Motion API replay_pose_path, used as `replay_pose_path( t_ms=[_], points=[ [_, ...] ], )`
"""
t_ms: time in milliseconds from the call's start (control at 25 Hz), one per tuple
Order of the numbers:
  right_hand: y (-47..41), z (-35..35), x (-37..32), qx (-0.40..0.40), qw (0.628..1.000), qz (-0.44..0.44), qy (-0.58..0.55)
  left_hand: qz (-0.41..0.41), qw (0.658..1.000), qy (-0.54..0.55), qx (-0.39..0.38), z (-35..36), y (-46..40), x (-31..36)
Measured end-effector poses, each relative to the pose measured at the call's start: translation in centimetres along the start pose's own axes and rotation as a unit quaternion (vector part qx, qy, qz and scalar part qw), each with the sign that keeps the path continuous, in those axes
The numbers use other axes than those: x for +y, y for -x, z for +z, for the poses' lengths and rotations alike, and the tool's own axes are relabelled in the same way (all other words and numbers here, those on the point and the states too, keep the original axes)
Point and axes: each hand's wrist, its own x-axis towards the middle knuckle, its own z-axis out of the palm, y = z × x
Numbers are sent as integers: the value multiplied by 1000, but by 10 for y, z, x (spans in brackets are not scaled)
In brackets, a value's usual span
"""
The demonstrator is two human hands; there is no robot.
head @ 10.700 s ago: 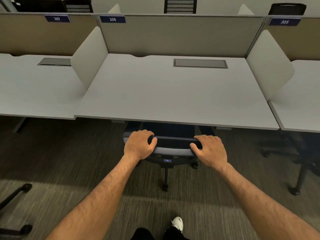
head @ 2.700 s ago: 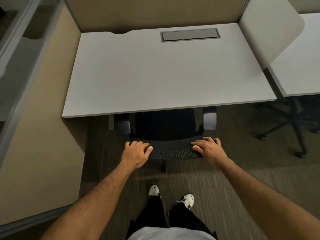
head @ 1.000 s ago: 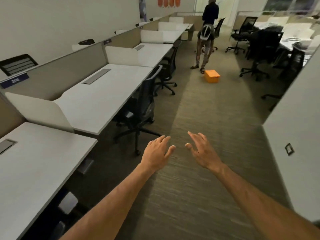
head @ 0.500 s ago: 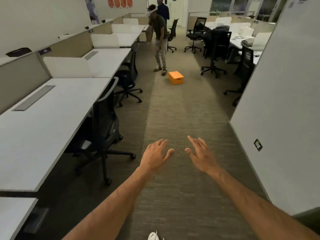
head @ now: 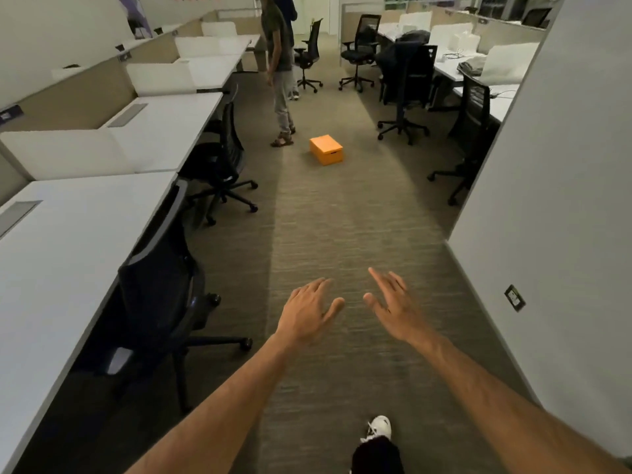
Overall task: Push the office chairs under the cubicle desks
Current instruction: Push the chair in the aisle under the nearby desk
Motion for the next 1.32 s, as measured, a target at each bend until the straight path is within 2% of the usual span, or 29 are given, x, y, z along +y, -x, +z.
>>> replay_pose_path(
  t_ms=[440, 600, 840, 1120, 1320],
  points=[
    [-255, -82, 99, -7, 1000, -16, 16, -23, 999, 12, 41, -11, -280, -7],
    [-319, -93, 123, -29, 999, -20, 13, -24, 999, 27, 33, -11, -343, -13],
    [-430, -83, 150, -55, 998, 0, -2, -40, 999, 26, 9, -7, -456, -65],
    [-597, -87, 146, -9, 1000, 17, -15, -15, 999, 38, 26, -33, -624, -132],
    [-704, -94, 152, 14, 1000, 13, -14, 3, 999, 39, 5, -50, -722, -168]
  ],
)
